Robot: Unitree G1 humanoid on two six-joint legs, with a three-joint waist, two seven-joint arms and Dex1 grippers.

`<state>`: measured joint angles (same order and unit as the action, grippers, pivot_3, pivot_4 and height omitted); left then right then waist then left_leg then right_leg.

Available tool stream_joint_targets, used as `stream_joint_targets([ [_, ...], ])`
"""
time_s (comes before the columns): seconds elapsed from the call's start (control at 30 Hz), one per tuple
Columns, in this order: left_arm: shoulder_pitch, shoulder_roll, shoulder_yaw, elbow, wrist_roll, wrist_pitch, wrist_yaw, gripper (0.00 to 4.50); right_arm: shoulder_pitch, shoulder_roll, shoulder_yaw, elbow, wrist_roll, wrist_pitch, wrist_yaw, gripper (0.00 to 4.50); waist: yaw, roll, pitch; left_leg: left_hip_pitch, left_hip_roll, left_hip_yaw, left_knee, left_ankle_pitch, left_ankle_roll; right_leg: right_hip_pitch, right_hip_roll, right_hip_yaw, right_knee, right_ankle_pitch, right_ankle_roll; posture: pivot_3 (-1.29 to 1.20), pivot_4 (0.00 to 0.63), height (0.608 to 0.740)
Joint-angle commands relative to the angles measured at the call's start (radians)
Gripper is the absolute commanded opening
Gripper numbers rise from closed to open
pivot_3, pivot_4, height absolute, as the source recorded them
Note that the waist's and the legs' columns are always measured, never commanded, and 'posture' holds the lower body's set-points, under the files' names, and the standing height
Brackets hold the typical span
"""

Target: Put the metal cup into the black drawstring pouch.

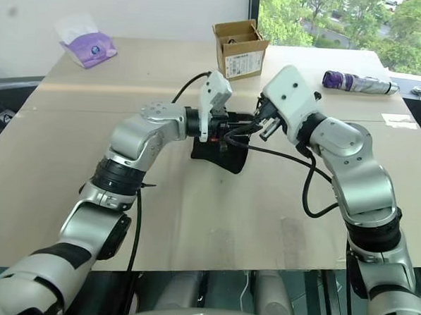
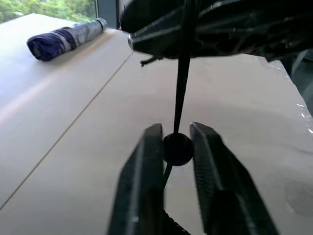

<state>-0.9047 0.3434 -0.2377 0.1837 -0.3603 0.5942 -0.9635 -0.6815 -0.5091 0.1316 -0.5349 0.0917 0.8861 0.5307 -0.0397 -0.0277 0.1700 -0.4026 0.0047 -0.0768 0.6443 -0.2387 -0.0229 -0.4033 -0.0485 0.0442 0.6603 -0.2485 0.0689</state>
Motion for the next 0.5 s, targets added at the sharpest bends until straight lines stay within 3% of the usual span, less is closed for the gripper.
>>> stream_joint_targets([
  [0.03, -0.025, -0.008, -0.007, 0.017, 0.026, -0.028, -0.02, 0.12, -0.008, -0.01, -0.042, -0.051, 0.009, 0.011, -0.018, 0.0, 0.0, 0.0, 0.0, 0.0, 0.0, 0.0, 0.0, 0.0, 0.0, 0.0, 0.0, 0.0, 0.0, 0.0, 0.0, 0.0, 0.15, 0.74],
  [0.2, 0.012, 0.024, -0.031, 0.026, 0.07, -0.015, -0.043, 0.12, 0.013, -0.021, -0.173, 0.049, 0.003, -0.002, -0.077, 0.0, 0.001, 0.0, 0.0, 0.0, 0.0, 0.0, 0.0, 0.0, 0.0, 0.0, 0.0, 0.0, 0.0, 0.0, 0.0, 0.0, 0.15, 0.74],
  [0.3, 0.054, 0.056, -0.04, 0.004, 0.081, 0.013, -0.054, 0.12, 0.044, -0.089, -0.265, 0.22, -0.06, -0.088, -0.144, 0.0, 0.005, 0.0, 0.0, 0.0, 0.0, 0.0, 0.0, 0.0, 0.0, 0.0, 0.0, 0.0, 0.0, 0.0, 0.0, 0.0, 0.15, 0.74],
  [0.5, 0.064, 0.083, -0.065, 0.025, 0.111, 0.011, -0.065, 0.12, 0.099, -0.143, -0.305, 0.384, -0.079, -0.185, -0.19, 0.0, -0.001, 0.002, 0.001, 0.0, 0.0, 0.001, -0.001, 0.0, 0.0, 0.0, 0.0, 0.001, 0.0, 0.0, 0.0, 0.0, 0.15, 0.74],
])
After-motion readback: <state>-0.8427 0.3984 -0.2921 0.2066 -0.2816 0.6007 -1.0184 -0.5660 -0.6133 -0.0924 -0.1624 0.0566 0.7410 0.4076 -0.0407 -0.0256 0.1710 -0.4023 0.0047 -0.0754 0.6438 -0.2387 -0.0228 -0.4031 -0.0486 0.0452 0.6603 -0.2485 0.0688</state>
